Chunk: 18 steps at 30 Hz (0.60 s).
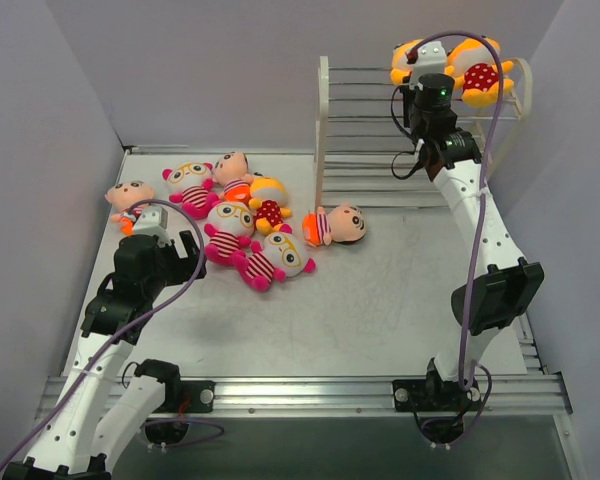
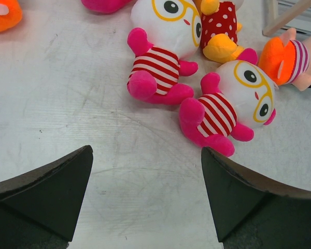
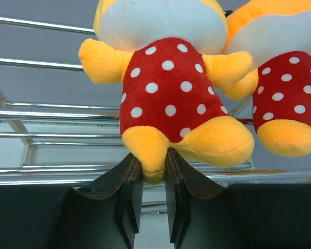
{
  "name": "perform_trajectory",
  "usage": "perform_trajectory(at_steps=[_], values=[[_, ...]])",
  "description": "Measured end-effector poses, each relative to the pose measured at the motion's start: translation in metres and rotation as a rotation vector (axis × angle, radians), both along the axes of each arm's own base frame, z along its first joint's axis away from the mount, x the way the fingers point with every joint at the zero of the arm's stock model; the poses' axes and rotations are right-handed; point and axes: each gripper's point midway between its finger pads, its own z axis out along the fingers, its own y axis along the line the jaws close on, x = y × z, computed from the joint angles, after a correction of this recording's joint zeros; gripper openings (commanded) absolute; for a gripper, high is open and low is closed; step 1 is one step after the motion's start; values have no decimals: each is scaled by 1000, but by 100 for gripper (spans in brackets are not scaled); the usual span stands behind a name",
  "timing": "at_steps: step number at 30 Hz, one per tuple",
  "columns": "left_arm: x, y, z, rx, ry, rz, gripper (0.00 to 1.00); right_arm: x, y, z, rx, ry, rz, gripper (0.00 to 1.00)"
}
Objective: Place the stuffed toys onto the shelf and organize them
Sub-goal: Place the stuffed toy onto shelf
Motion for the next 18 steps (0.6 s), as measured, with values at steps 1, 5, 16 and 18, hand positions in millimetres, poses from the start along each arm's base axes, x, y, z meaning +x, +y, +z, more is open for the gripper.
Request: perform_trajectory(at_steps=[1, 5, 16, 18], values=[[0, 0, 0, 0, 1, 0, 94, 0, 0, -1, 0, 2, 2, 25], [0, 0, 0, 0, 1, 0, 94, 0, 1, -1, 5, 1, 6, 31], [0, 0, 0, 0, 1, -1, 94, 2, 6, 1, 49, -14, 11, 39], [0, 0, 0, 0, 1, -1, 94, 2, 7, 1, 62, -18, 14, 42]])
